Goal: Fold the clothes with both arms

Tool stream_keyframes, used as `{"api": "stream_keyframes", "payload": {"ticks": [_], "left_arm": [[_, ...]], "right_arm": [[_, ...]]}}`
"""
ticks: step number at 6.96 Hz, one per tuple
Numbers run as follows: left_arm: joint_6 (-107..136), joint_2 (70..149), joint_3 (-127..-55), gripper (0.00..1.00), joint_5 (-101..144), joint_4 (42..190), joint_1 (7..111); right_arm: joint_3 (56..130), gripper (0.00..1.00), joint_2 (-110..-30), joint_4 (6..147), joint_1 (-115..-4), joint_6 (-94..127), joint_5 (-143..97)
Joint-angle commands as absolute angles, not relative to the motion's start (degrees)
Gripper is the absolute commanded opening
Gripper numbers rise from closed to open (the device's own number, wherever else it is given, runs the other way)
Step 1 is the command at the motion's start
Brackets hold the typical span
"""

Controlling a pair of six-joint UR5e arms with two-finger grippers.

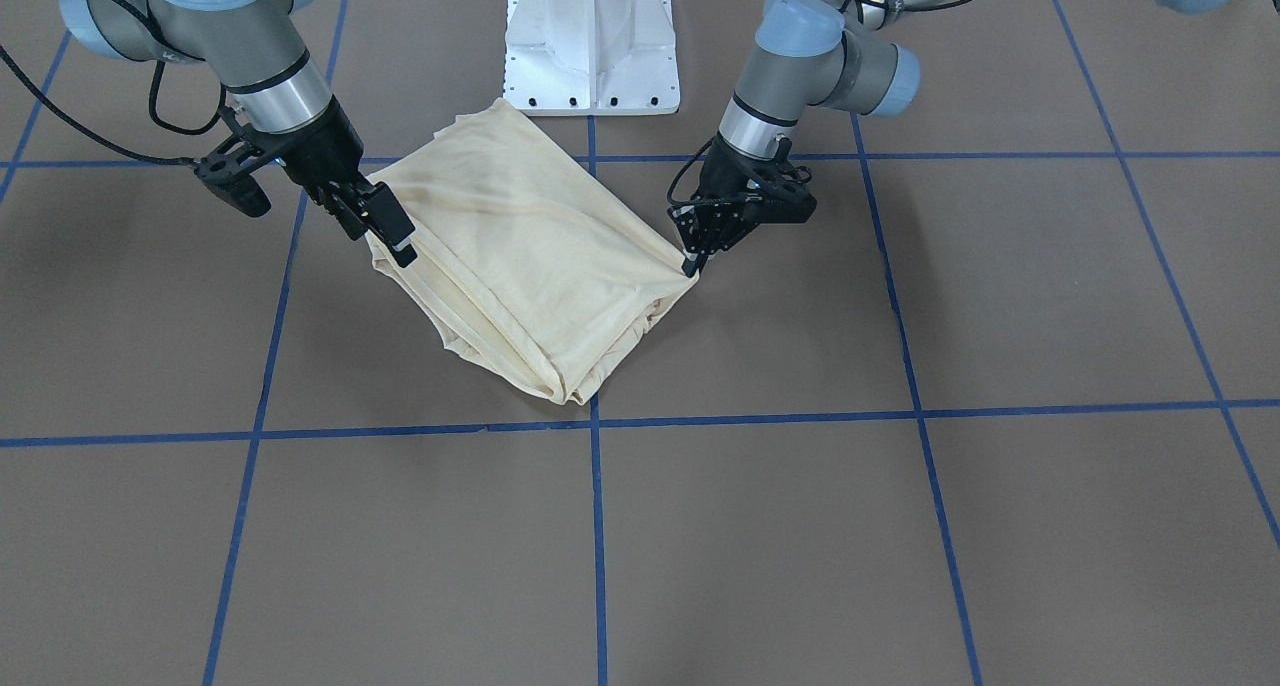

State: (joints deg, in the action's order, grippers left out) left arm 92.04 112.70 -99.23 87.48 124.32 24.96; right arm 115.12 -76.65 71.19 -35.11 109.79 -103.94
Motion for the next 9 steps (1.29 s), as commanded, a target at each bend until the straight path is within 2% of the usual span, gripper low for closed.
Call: {"api": "stream_keyframes", "payload": {"ticks": [1, 2, 3, 4, 5, 6, 8, 9], "left_arm": [[82.39, 115.03, -94.34, 0.00, 87.89, 124.89, 32.40], [79.40, 120.44, -86.48, 0.00, 87.98, 128.02, 35.39], [77.54, 127.81, -74.04, 0.00, 88.07, 134.93, 38.12], [76.21, 131.53, -69.04, 0.00, 89.55, 137.52, 40.49], [71.76, 131.48, -69.34, 0.55, 94.26, 137.46, 43.13], [71.37, 129.92, -71.52, 0.57, 95.61, 137.11, 43.42], [71.37, 120.72, -83.53, 0.57, 98.07, 136.93, 43.68], [71.54, 119.63, -84.80, 0.57, 98.09, 136.93, 43.77]], "right_arm": [[115.05, 1.00, -76.64, 71.19, -34.98, 109.86, -103.89], [115.05, 1.00, -76.64, 71.10, -34.98, 109.86, -103.71], [114.96, 1.00, -76.12, 71.19, -34.98, 109.86, -103.62], [113.83, 1.00, -74.29, 71.19, -34.98, 110.39, -103.54], [111.73, 1.00, -72.01, 71.19, -34.55, 110.56, -103.54], [111.62, 1.00, -71.46, 71.19, -33.50, 110.74, -103.45], [109.87, 1.00, -67.96, 71.28, -26.50, 120.52, -97.17], [107.95, 1.00, -65.33, 72.67, -21.15, 126.33, -88.77]]}}
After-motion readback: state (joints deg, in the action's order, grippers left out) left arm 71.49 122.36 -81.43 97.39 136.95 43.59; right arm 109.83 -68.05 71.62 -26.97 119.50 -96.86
